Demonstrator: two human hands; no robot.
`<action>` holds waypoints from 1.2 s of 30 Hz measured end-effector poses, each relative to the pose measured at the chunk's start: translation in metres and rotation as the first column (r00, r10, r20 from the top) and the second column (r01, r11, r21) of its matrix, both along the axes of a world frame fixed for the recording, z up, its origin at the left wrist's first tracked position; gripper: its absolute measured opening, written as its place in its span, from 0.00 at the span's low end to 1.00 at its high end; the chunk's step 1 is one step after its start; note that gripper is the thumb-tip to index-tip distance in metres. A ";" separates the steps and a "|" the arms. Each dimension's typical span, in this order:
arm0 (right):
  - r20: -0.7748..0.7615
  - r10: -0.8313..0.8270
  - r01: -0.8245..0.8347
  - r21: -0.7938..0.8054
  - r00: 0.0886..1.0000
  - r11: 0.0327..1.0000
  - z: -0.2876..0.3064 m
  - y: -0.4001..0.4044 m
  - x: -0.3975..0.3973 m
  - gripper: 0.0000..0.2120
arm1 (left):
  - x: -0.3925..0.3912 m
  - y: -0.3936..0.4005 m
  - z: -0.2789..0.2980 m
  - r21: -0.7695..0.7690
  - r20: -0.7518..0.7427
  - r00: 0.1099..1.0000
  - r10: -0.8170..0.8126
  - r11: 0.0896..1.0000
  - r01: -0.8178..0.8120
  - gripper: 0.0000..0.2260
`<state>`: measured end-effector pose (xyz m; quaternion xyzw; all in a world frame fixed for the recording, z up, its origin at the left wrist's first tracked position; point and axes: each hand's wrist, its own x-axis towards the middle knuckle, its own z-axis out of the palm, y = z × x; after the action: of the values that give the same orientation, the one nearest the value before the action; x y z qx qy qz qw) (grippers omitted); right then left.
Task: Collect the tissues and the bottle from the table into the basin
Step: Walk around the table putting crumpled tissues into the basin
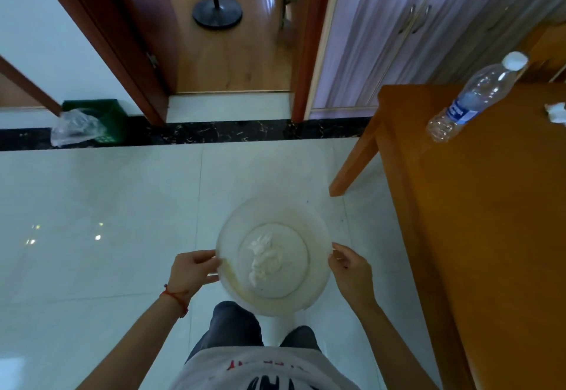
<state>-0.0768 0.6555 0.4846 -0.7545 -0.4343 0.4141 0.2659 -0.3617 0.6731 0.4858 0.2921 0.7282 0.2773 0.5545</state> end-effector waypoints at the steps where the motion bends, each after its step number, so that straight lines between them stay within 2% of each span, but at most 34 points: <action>1: 0.005 -0.009 0.009 0.006 1.000 1.000 0.000 0.014 -0.005 0.15 | -0.004 0.016 0.000 0.002 0.006 1.000 -0.008 1.000 0.008 0.10; 14: 0.029 -0.152 0.149 0.070 0.988 0.986 0.008 0.176 -0.060 0.13 | -0.052 0.226 0.010 0.041 0.063 0.991 -0.119 0.992 0.117 0.11; 25: 0.037 -0.265 0.263 0.047 0.964 0.964 -0.002 0.286 -0.037 0.11 | -0.019 0.369 0.003 0.021 0.056 0.970 -0.238 0.971 0.238 0.11; 31: 0.025 -0.396 0.396 0.014 0.918 0.918 0.005 0.310 -0.023 0.13 | 0.012 0.428 0.008 0.022 0.047 0.927 -0.372 0.928 0.372 0.10; 36: -0.004 -0.571 0.571 -0.003 0.821 0.821 0.011 0.307 -0.024 0.13 | 0.038 0.465 0.008 0.006 0.067 0.845 -0.531 0.847 0.532 0.11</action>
<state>-0.1010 0.9624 0.4957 -0.8490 -0.1877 0.3176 0.3783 -0.3235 1.1381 0.4941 0.4692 0.6019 0.1179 0.6353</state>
